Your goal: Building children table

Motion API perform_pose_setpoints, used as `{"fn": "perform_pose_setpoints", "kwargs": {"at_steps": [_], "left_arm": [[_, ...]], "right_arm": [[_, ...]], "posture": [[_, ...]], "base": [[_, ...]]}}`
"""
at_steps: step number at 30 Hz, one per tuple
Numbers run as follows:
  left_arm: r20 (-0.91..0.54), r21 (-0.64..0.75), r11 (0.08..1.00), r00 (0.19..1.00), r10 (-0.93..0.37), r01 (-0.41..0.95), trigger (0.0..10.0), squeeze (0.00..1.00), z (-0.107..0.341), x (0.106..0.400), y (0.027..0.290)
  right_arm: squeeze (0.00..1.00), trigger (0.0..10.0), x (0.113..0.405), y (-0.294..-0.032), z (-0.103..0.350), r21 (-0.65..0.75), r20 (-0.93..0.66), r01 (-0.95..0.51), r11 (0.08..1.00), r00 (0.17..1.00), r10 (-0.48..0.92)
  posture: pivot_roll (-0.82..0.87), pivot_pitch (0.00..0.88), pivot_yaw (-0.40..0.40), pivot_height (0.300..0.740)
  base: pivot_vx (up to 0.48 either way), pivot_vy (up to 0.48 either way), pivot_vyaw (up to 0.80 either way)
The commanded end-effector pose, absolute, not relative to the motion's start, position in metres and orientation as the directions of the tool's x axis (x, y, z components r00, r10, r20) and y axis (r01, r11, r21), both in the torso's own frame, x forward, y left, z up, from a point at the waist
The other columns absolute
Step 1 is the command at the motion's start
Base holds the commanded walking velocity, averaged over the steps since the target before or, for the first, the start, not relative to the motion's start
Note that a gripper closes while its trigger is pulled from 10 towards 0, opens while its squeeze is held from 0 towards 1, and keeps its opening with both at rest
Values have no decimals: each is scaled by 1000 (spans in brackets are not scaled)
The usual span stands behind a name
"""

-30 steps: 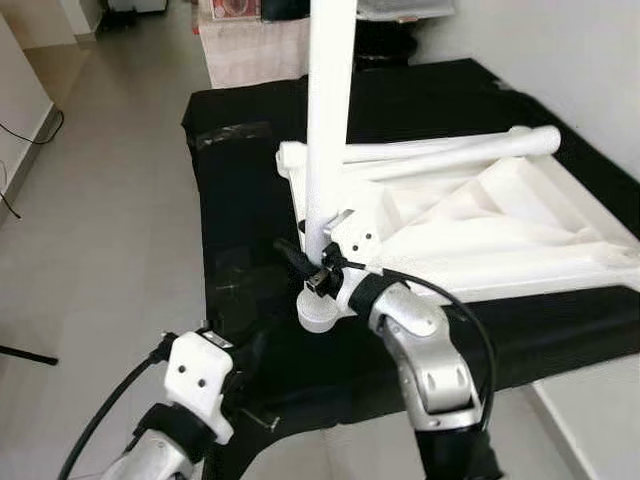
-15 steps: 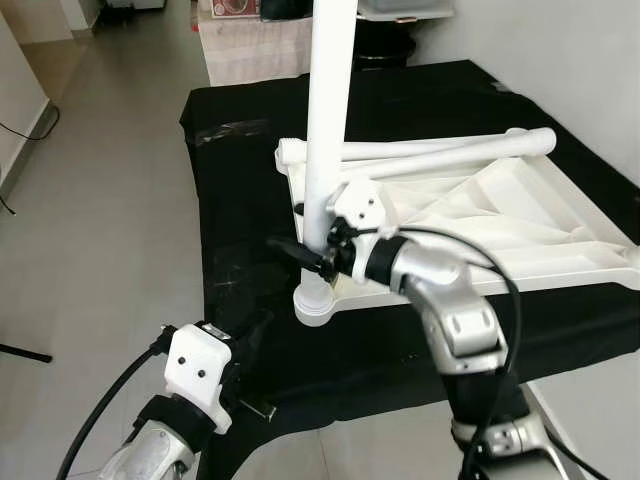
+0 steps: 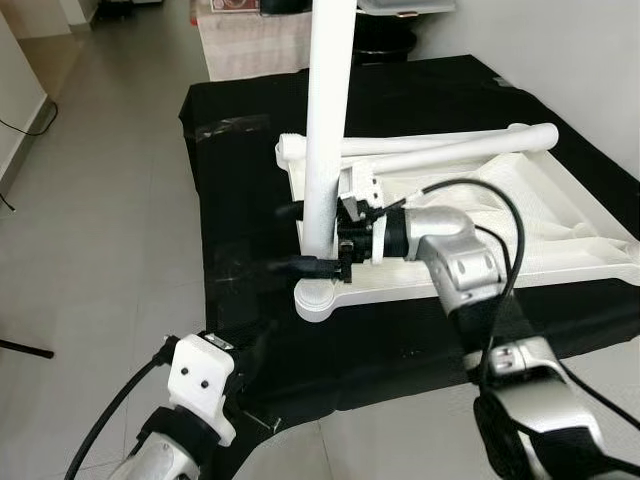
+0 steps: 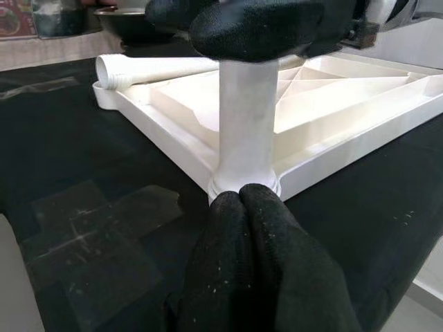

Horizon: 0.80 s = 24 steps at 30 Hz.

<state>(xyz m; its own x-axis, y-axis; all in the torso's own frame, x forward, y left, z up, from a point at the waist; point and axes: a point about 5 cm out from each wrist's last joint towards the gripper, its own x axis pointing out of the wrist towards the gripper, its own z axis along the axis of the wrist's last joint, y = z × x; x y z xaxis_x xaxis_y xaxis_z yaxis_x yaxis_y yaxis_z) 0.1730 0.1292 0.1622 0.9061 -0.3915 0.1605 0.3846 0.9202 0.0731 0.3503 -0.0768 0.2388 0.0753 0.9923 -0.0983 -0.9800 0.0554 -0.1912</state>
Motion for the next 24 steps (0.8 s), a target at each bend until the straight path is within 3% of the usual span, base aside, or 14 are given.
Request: {"fn": "perform_pose_setpoints", "kwargs": {"at_steps": [1, 3, 4, 11, 16, 22, 24], "left_arm": [[156, 71, 919, 905, -395, 389, 10000, 0, 162, 170, 128], [154, 71, 918, 905, -397, 390, 10000, 0, 163, 169, 128], [152, 70, 918, 905, -397, 391, 10000, 0, 163, 168, 128], [148, 67, 918, 906, -397, 391, 10000, 0, 164, 165, 127], [148, 66, 917, 905, -398, 393, 10000, 0, 164, 165, 127], [149, 65, 917, 905, -399, 393, 10000, 0, 164, 166, 126], [151, 65, 917, 905, -399, 393, 10000, 0, 163, 168, 126]], "right_arm": [[0, 10000, 350, -71, 240, -189, -98, -982, 14, 33, 995], [0, 10000, 351, -70, 241, -180, -98, -984, -6, 12, 995], [0, 0, 353, -70, 242, -165, -92, -986, -36, -21, 996], [0, 0, 356, -73, 242, -145, -79, -985, -97, -86, 993], [0, 0, 355, -77, 240, -143, -63, -986, -90, -82, 995], [0, 0, 353, -84, 238, -154, -14, -987, -36, -34, 999], [0, 0, 349, -88, 228, -153, 1, -985, 84, 85, 996]], "posture": [[102, 183, -52, 740], [103, 184, -53, 740], [106, 191, -52, 740], [103, 198, -51, 740], [96, 194, -50, 740], [89, 190, -48, 740], [77, 177, -59, 740]], "base": [[0, 0, 0], [0, 0, 0], [0, 0, 0], [0, 0, 0], [0, 0, 0], [0, 0, 0], [0, 0, 0]]}}
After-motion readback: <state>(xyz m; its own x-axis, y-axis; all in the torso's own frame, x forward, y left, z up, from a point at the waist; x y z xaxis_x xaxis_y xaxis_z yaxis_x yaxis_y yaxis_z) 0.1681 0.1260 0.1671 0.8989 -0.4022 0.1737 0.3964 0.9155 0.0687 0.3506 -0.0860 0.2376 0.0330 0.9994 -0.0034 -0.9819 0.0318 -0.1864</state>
